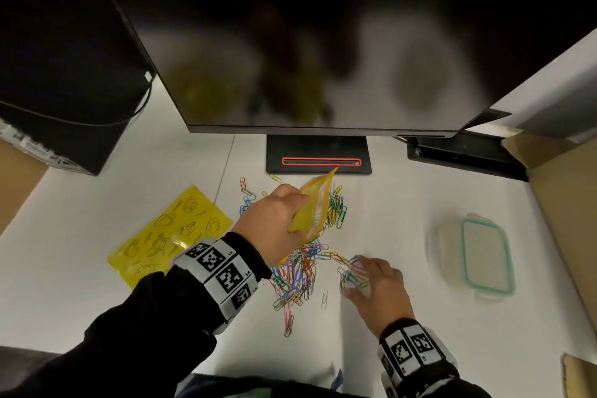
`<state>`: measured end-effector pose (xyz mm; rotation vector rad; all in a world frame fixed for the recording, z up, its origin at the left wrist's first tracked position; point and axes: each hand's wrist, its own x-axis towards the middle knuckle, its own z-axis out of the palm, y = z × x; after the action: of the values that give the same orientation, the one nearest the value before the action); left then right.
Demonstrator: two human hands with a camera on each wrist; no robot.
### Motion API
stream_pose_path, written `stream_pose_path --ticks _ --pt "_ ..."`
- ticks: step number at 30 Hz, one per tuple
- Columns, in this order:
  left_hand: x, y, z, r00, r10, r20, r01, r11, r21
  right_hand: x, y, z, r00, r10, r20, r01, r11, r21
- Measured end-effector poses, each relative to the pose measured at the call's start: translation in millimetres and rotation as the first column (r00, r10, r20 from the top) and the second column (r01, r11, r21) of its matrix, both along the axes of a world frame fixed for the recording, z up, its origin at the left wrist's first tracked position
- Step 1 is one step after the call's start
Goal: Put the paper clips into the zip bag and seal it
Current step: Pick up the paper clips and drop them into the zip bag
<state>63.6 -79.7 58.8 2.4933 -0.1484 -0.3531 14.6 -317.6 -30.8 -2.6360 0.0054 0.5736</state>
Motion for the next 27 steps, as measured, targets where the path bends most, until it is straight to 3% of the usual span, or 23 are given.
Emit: stream_pose_path --ticks 10,17,27 --pt "-15 -4 4 0.999 -0.045 0.003 0.045 0.997 0.061 16 37 -5 0.998 -0.026 0.063 0.014 0.982 0.191" --pt "-17 -3 16 0.999 0.006 0.033 -0.009 0.996 0.092 16 56 -3 0.993 0.120 0.000 -0.120 0.992 -0.038" --pt "-22 10 36 0.987 0.150 0.064 -0.157 0.980 0.122 29 66 -2 0.989 0.141 0.033 -0.140 0.989 -0.042"
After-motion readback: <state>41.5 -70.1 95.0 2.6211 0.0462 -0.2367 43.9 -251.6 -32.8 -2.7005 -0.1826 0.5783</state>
